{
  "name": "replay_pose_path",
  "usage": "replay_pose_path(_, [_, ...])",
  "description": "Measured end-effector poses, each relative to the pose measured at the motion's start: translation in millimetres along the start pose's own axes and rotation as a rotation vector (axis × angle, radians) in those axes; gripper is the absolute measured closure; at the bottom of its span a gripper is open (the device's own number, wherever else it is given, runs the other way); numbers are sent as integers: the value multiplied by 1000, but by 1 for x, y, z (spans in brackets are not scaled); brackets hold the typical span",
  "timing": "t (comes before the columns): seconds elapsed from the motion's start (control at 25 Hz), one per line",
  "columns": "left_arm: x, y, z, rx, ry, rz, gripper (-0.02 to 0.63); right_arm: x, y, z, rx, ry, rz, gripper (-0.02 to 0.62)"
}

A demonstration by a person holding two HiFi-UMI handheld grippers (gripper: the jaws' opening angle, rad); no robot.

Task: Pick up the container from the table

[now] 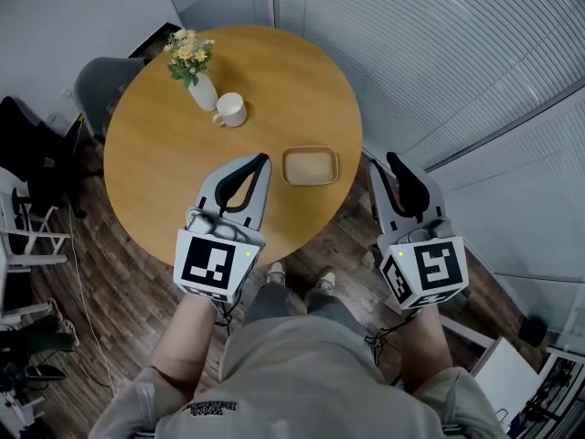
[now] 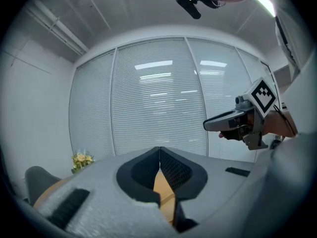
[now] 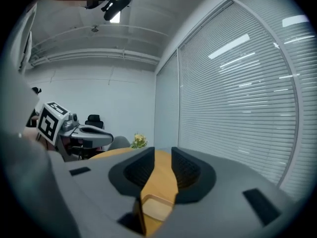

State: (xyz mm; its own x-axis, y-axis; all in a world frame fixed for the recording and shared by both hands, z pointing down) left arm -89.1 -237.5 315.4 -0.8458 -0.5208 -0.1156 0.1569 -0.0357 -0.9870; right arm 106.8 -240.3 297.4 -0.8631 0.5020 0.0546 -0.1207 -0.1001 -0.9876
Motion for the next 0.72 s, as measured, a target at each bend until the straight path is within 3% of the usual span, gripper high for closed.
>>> replay_pose_path(0.32, [8, -39, 40, 40, -26, 14, 586, -20, -50, 42, 111, -20, 28, 505])
replay_pose_path(0.52, [16, -71, 62, 112, -46, -7, 586, -34, -113, 80, 195, -33, 158, 505])
replay_pose_path(0.72, [22, -101, 71, 168, -76, -31, 586, -38, -171, 105, 306, -51, 162, 505])
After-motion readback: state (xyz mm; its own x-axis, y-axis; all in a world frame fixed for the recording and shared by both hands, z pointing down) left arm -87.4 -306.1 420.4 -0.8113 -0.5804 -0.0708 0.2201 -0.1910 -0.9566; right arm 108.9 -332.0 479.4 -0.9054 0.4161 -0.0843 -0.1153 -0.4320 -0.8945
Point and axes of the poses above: the fingertips, and each gripper's own axes: z forward along the fingers, x to its left, y out of its top, the point moved 4 cm from there along -z, backward along the fingers, and after that the axes turned 2 degrees about -x, right-handed, at the moved point
